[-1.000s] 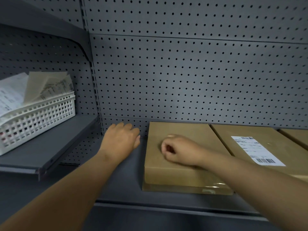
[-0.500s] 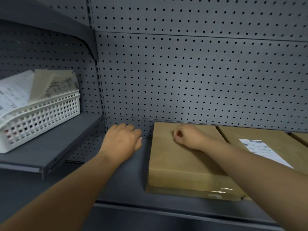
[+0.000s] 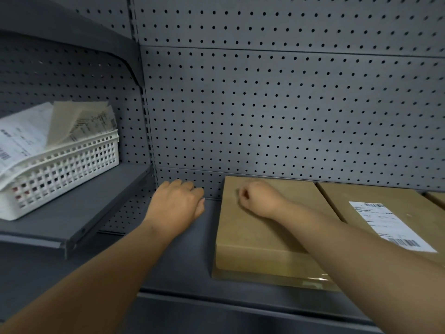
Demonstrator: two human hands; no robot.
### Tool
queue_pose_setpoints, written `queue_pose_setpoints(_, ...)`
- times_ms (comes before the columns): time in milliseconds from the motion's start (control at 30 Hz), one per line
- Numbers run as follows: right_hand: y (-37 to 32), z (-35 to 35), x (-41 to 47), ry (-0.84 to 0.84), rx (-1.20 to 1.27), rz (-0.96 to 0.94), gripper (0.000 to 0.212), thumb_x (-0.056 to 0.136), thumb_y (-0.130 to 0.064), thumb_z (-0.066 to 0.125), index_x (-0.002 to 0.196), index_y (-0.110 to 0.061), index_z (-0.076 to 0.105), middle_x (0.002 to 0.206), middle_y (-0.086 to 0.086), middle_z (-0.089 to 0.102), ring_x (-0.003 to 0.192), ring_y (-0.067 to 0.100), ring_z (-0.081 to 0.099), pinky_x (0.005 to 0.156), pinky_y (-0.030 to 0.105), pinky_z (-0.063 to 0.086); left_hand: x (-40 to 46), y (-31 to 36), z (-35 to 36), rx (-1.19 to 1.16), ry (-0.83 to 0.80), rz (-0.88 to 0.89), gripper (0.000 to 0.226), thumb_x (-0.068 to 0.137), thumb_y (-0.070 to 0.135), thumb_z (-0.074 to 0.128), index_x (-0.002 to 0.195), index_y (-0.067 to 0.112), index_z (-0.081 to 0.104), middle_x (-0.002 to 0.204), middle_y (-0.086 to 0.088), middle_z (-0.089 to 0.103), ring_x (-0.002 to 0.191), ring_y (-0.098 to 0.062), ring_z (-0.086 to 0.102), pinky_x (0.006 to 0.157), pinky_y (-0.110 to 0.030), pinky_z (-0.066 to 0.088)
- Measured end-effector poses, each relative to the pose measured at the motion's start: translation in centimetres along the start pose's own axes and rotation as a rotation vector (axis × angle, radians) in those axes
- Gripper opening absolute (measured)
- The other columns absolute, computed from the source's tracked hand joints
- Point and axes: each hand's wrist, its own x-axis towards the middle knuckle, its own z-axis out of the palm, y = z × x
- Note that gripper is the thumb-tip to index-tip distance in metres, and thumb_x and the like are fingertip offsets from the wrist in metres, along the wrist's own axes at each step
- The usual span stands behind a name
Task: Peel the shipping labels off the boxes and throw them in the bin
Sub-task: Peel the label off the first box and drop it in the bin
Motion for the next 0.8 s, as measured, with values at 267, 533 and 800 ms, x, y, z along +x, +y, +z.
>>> queue_pose_setpoints(267,-1.1,-0.8,-6.0,-0.043,0.071,-0.303,0.007,0.085,-0.015,0.055,0.085,-0.011,0.061,0.091,0.003,0.057,0.083,0.015,0.052,0.077,0.021,0.039,-0.2,-0.1,-1.2,0.014,0.008,0.027,0.023,0.073,0.019,0.072,0.057,0.01,0.058,0.054,-0.008,0.059,0.05,-0.028,0.057,0.049,-0.032,0.043)
queue_pose_setpoints(533,-2.9,0.3,-6.6,0.087,0.017,-0.174,0.016,0.087,-0.015,0.05,0.09,-0.007,0.064,0.098,0.01,0.061,0.092,0.02,0.055,0.081,0.02,0.039,-0.8,0.4,-1.9,-0.014,0.017,0.035,0.022,0.084,0.024,0.059,0.066,0.011,0.06,0.064,-0.008,0.062,0.062,-0.029,0.059,0.058,-0.036,0.044)
queue_pose_setpoints(800,2.2,-2.3,-9.4,0.082,-0.011,0.056,0.017,0.088,-0.014,0.051,0.093,-0.005,0.064,0.098,0.011,0.061,0.1,0.024,0.056,0.082,0.021,0.036,-1.0,1.4,-4.1,0.009,0.064,0.072,0.023,0.074,0.017,0.071,0.056,0.01,0.057,0.052,-0.007,0.057,0.049,-0.028,0.055,0.05,-0.034,0.045)
